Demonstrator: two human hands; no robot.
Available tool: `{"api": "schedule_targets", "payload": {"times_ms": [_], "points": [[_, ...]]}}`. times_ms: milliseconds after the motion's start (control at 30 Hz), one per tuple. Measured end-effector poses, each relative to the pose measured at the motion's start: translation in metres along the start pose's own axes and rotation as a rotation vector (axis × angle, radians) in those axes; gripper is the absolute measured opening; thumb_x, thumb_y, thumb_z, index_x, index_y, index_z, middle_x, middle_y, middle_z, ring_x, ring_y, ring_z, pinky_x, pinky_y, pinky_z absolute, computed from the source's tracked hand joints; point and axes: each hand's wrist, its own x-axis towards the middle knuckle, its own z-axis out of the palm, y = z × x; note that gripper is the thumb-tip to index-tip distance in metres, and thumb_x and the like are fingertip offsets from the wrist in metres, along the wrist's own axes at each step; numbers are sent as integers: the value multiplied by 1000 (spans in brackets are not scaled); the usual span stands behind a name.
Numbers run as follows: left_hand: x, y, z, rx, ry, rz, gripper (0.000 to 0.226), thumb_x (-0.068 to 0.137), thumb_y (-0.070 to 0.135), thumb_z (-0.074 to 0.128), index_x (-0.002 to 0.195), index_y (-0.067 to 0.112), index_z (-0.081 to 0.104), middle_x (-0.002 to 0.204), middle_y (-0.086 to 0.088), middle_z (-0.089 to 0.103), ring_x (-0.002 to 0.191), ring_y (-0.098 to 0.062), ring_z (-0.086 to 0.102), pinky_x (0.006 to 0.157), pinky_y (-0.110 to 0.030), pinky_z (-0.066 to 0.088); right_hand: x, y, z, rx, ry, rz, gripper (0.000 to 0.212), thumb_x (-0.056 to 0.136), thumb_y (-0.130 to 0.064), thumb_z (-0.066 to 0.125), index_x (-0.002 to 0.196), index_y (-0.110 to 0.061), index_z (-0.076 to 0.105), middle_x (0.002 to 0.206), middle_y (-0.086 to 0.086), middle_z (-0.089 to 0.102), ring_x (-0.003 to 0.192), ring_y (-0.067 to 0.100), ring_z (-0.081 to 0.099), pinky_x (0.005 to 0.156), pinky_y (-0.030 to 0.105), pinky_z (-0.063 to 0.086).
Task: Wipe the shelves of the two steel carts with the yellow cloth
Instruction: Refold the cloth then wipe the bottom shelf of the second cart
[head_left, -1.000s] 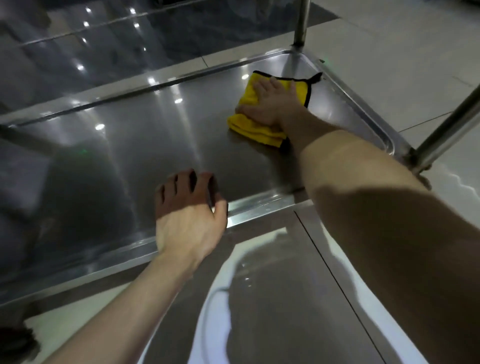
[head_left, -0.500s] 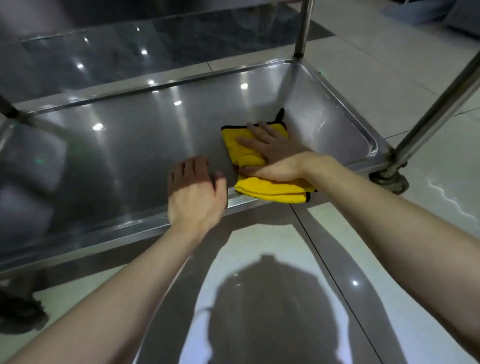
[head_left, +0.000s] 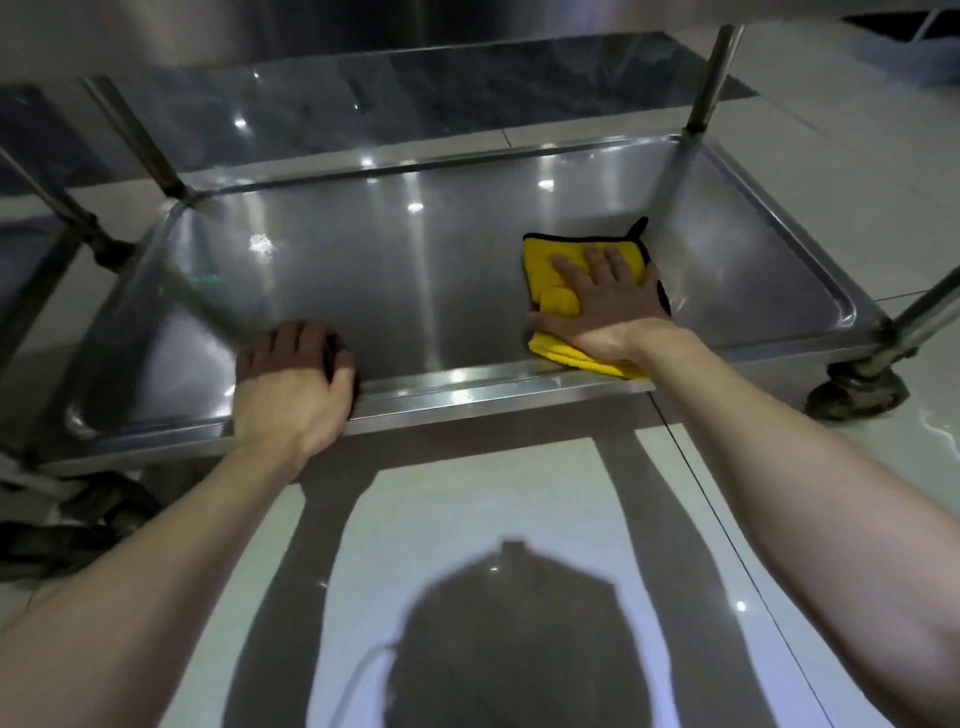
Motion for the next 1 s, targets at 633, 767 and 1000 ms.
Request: {"api": "schedule_targets", "payload": {"times_ms": [633,767,1000], "points": [[-4,-2,-2,-42,57,42,36,97,33,47,124,17,64,129,-10,63,114,-38,55,98,-49,42,157,-121,-2,27,21,-367,98,86,-97,20,169,-46,13,181,-7,7,167,24,3,130,66,1],[-5,-1,-2,-65,80,42,36,98,35,44,122,17,64,129,-9,64,116,-35,56,98,-48,43,189,-164,-3,5,17,-259,97,87,-95,20,169,-44,11,181,2,3,166,32,0,126,73,-3],[-11,1,-4,-196,198,-34,36,99,31,50,126,10,61,119,-14,64,109,-36,59,96,-53,48,114,-223,21,34,3,-456,88,93,-89,19,169,-46,15,181,-4,3,167,25,-2,128,67,-4]]}}
